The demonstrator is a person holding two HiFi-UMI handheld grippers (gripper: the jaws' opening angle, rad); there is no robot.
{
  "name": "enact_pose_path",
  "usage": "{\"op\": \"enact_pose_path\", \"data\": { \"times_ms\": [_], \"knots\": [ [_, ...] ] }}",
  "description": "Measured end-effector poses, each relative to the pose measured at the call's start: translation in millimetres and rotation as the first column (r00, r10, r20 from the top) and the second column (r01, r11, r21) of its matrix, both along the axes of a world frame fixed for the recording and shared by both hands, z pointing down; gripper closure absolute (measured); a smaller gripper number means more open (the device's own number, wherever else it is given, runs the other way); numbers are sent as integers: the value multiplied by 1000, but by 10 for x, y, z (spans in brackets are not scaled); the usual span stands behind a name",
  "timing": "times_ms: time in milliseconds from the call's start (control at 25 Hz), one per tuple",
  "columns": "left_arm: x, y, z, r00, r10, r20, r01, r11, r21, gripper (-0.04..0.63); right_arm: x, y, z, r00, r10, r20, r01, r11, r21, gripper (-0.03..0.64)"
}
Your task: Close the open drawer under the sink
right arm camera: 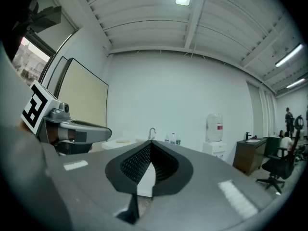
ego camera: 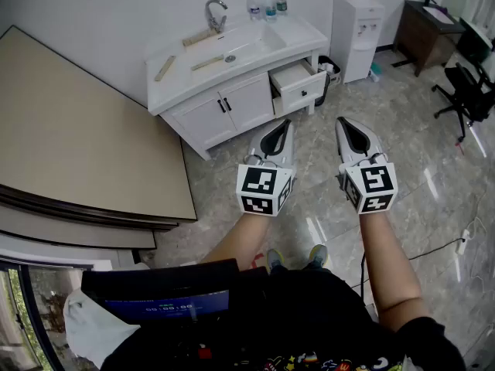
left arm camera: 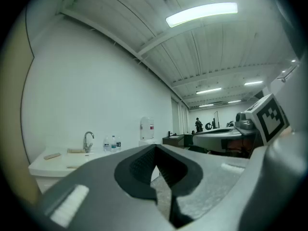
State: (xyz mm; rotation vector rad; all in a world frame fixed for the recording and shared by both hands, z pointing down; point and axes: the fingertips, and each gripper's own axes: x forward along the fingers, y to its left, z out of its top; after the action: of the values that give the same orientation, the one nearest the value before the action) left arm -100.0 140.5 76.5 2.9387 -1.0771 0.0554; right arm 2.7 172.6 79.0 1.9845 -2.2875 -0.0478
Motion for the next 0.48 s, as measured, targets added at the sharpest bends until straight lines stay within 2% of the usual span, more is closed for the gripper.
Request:
{"op": "enact_pose_path", "data": {
  "times_ms": [200, 480],
  "knots": [
    [116, -76, 47, 1000, -10, -4, 10, 1000, -2, 595, 148, -74, 50, 1000, -1, -1, 1, 1000, 2, 595],
    [481, -200, 170, 999, -32, 6, 32, 999, -18, 595, 530, -180, 189, 1000, -26, 16, 26, 1000, -6, 594]
  ]
}}
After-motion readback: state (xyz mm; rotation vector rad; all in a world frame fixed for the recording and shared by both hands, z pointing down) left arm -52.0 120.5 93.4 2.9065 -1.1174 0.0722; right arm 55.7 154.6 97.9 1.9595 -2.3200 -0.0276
